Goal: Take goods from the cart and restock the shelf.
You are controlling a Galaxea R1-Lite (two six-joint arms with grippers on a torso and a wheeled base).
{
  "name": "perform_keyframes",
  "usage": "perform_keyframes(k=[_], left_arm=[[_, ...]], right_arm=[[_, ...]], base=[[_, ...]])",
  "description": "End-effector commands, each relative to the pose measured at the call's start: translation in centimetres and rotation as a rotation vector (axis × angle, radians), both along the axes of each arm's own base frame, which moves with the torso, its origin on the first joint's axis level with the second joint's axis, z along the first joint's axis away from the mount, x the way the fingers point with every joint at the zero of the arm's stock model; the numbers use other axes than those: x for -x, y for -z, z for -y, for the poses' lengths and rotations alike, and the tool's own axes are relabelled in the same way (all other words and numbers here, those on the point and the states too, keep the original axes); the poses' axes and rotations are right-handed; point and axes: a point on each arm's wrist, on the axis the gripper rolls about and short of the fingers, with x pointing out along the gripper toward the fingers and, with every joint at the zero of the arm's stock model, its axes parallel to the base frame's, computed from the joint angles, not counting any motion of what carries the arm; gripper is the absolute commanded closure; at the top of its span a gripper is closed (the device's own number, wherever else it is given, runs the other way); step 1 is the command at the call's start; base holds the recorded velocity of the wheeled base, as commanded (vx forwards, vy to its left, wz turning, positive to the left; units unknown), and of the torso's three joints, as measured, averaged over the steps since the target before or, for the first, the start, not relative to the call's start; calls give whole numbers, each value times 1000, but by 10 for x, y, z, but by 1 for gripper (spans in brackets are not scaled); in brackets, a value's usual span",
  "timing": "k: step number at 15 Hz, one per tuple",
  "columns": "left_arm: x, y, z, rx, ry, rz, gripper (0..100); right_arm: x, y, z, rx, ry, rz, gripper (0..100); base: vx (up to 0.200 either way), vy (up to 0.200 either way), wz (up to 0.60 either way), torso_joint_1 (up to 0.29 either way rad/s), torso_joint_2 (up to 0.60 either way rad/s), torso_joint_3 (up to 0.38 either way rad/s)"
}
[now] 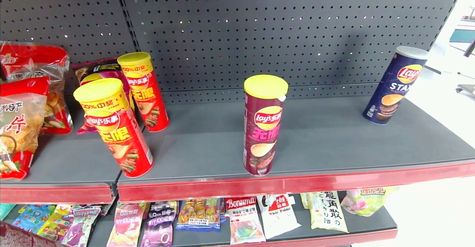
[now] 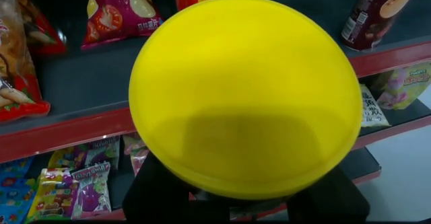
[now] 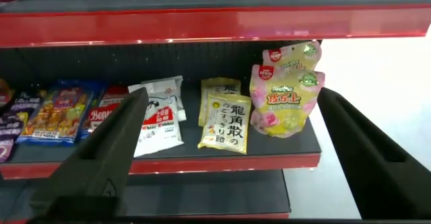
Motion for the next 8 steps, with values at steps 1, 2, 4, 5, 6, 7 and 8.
perform_keyframes(k=[1, 2, 4, 5, 6, 7, 8], left_arm=[[-1, 2, 0, 1, 8, -12, 100], [-1, 4, 0, 2, 8, -15, 100], [-2, 4, 0, 2, 8, -20, 100], [-2, 4, 0, 2, 11, -20, 100], [-2, 4, 0, 3, 17, -22, 100], [-2, 4, 0, 4, 23, -22, 100], [-3, 4, 1, 5, 29, -25, 100]], right_arm=[[0, 1, 0, -5, 1, -5, 0], [0, 1, 0, -5, 1, -7, 0], [0, 1, 0, -5, 1, -5, 0], [0, 1, 0, -5, 1, -7, 0], [0, 1, 0, -5, 1, -5, 0], [0, 1, 0, -5, 3, -5, 0], [0, 1, 0, -5, 3, -5, 0]], base=[[0, 0, 0, 0, 0, 0], [0, 0, 0, 0, 0, 0], [0, 0, 0, 0, 0, 0], [0, 0, 0, 0, 0, 0], [0, 0, -600, 2, 2, 2], [0, 0, -600, 2, -2, -2], [0, 0, -600, -7, 2, 7]])
